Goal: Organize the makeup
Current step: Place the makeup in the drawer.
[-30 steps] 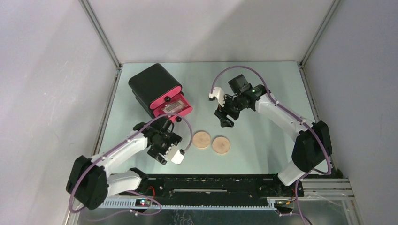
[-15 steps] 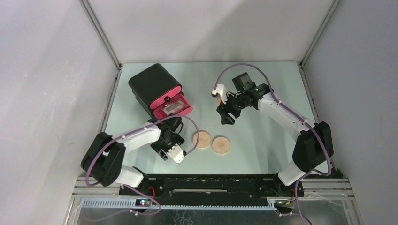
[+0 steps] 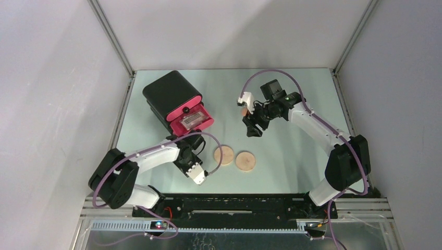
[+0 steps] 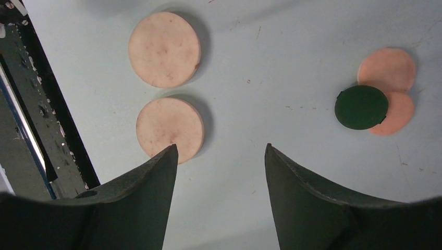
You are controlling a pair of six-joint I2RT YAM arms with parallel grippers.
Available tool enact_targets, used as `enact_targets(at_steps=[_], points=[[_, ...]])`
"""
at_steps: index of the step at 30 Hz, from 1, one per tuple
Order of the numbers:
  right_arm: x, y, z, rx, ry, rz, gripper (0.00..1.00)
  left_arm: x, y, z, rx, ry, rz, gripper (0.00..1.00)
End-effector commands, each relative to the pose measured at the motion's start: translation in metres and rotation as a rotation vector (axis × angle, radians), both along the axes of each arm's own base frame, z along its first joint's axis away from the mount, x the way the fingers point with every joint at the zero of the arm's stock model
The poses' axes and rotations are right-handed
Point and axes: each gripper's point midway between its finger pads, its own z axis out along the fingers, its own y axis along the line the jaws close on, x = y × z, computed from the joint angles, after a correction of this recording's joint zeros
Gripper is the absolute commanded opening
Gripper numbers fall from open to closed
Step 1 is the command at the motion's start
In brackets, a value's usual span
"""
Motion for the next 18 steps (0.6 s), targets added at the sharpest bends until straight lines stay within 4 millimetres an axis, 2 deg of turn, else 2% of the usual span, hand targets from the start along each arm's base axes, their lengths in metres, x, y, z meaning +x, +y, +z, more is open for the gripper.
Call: enact_targets(at_steps=[1,9,12,18], points=[[0.002,-0.001,0.004,0.025,0.001,-0.010,0.70,-0.012,-0.009,-0.006,-0.064,-0.003,0.002,0.44],[0.005,-0.006,0.003,0.023,0.006,-0.026,0.69,-0.016,-0.019,0.005,-0.137,-0.042,0.062,0.14],[0.005,-0.007,0.003,0.022,0.006,-0.028,0.69,-0.023,-0.026,0.011,-0.176,-0.018,0.077,0.03],[0.008,-0.010,0.005,0.022,-0.001,-0.036,0.68,-0.035,-0.034,0.026,-0.240,0.004,0.107,0.00]])
